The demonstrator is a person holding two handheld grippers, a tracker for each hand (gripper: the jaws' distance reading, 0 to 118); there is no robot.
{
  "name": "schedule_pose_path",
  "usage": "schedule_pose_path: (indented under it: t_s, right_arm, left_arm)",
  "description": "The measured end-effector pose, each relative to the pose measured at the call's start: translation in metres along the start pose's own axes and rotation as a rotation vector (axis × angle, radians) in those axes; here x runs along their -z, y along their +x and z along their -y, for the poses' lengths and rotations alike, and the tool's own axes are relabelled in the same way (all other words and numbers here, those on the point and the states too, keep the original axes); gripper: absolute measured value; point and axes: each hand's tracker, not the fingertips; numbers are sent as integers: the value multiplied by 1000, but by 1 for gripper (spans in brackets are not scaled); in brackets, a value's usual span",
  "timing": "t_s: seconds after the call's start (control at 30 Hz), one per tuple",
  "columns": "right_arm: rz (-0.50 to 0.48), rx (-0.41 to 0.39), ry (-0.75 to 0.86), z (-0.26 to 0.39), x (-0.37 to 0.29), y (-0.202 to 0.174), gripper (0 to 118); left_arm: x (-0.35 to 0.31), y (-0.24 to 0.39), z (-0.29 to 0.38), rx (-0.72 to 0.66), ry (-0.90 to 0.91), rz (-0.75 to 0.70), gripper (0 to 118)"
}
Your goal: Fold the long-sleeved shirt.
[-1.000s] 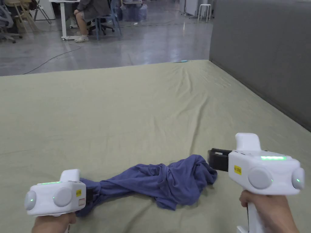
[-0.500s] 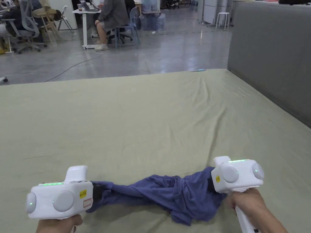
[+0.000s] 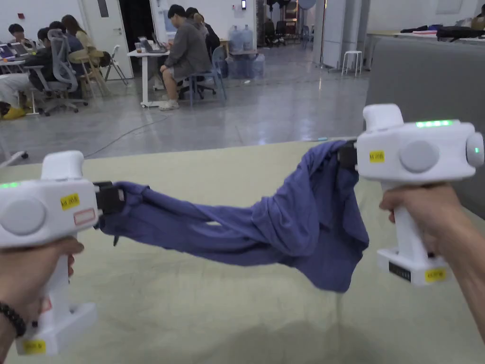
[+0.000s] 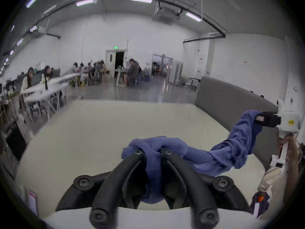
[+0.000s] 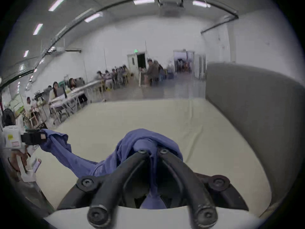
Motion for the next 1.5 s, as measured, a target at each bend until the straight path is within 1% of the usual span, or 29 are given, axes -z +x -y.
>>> schedule_pose_path:
  t_s: [0.03,0.07,0.1,0.17,0.23,0.33,0.43,0.5,0.57,0.6,0.63,0.7,0.73,0.77,0.8,0.87,0.97,1.03,1.1,1.17,1.23,1.3,1.37,1.43,1.5]
  right_arm:
    - [11,-21,18,-18,3,-2,3]
    - [41,-19,32,-38,6,-3,3]
    - [43,-27,33,-56,8,-5,3]
    - [40,-26,53,-81,15,-10,3]
    - [42,-27,49,-93,26,-12,3]
    - [29,-44,26,-86,45,-19,3]
    - [19,-45,-31,-54,70,-19,3]
    - [11,-25,-97,-23,88,-17,3]
    - [11,0,-173,15,109,-17,3]
    - [3,4,-200,32,118,-17,3]
    - [15,1,-237,54,128,-16,3]
    - [40,-44,-286,94,140,-20,3]
    - [30,-37,-316,109,148,-19,3]
    - [20,-9,-350,123,154,-18,3]
    - [6,20,-370,135,156,-18,3]
    - [-10,18,-365,147,151,-19,3]
    - [-37,-9,-339,159,126,-19,3]
    - [-30,-29,-316,171,102,-21,3]
    - [-26,-25,-313,186,76,-19,3]
    - [-21,12,-328,206,40,-20,3]
    - [-39,25,-341,229,11,-19,3]
    - [-38,18,-384,256,-19,-22,3]
    - [-26,15,-461,282,-38,-23,3]
    - [-11,0,-539,304,-47,-26,3]
    - [-4,-27,-584,323,-42,-26,3]
  left_arm:
    - [2,-2,-19,-4,22,-3,8]
    - [3,-5,-40,-13,44,-22,8]
    - [3,-6,-59,-19,71,-43,8]
    - [7,-6,-87,-7,81,-39,8]
    - [13,-3,-100,17,81,-28,8]
    - [30,-2,-95,27,34,-18,8]
    - [52,-3,-62,29,-19,-44,8]
    - [68,-7,-29,1,-72,-57,8]
    - [86,-15,9,-44,-157,-31,8]
    - [93,-17,25,-42,-185,-24,8]
    - [100,-19,45,-42,-213,-29,8]
    - [111,-19,80,-2,-255,-36,8]
    - [114,-18,93,23,-282,-30,8]
    - [116,-17,106,32,-289,-25,8]
    - [118,-18,115,6,-334,-6,8]
    - [118,-23,125,-15,-327,-5,8]
    - [95,-24,132,-20,-313,-11,8]
    - [75,-25,142,-26,-278,1,8]
    - [53,-23,156,-9,-293,10,8]
    - [34,-25,175,32,-369,19,8]
    - [12,-26,197,36,-385,0,8]
    - [-9,-32,222,21,-410,15,8]
    - [-27,-36,246,-4,-448,27,8]
    - [-38,-38,267,4,-467,21,8]
    - [-42,-38,281,16,-501,18,8]
